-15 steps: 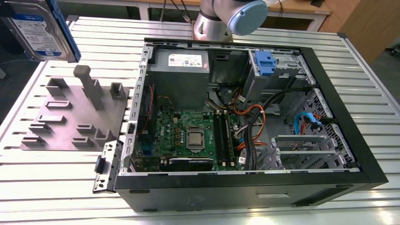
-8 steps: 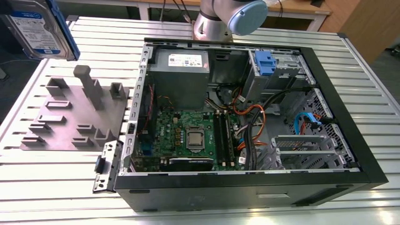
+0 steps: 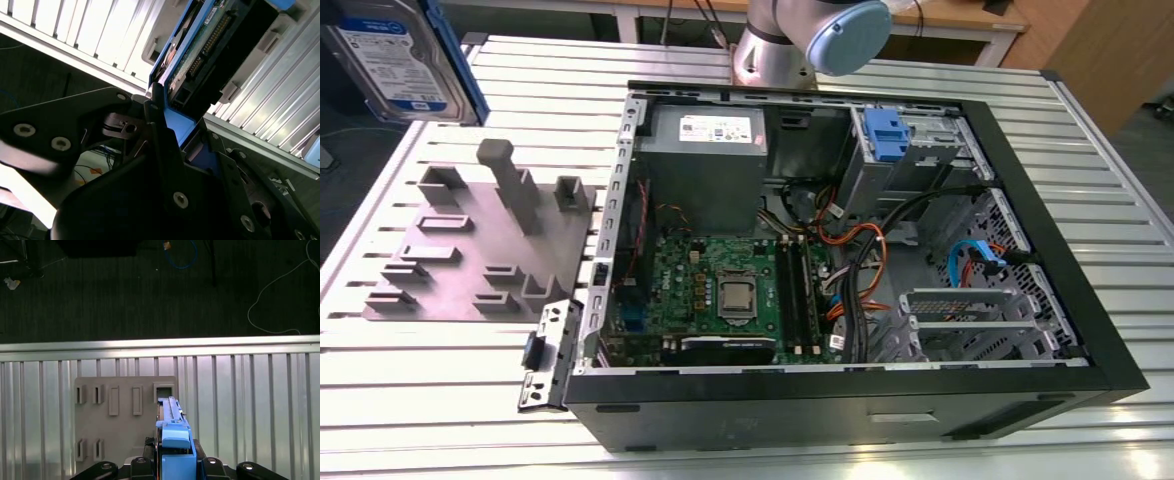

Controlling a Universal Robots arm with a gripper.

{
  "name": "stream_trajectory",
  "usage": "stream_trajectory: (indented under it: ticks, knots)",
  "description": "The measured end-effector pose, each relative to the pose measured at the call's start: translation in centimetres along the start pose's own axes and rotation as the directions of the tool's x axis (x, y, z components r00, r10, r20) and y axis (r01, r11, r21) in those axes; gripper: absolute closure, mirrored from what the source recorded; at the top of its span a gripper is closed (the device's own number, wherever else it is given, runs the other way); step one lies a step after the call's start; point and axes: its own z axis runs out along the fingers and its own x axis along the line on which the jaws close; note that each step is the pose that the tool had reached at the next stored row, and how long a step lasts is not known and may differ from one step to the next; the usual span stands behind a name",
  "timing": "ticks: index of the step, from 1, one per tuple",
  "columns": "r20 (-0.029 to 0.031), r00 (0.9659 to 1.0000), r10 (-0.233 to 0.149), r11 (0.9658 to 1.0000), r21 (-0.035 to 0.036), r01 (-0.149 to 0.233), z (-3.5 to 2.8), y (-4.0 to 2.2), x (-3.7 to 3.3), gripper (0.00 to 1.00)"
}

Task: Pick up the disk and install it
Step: 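Pick up the disk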

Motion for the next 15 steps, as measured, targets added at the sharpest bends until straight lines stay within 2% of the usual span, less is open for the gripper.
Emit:
stream_trajectory:
  ticks: [15]
  knots:
    - [0.0000, 1.0000, 0.000, 1.0000, 0.0000, 0.000, -0.77, 0.00, -0.02, 0.63]
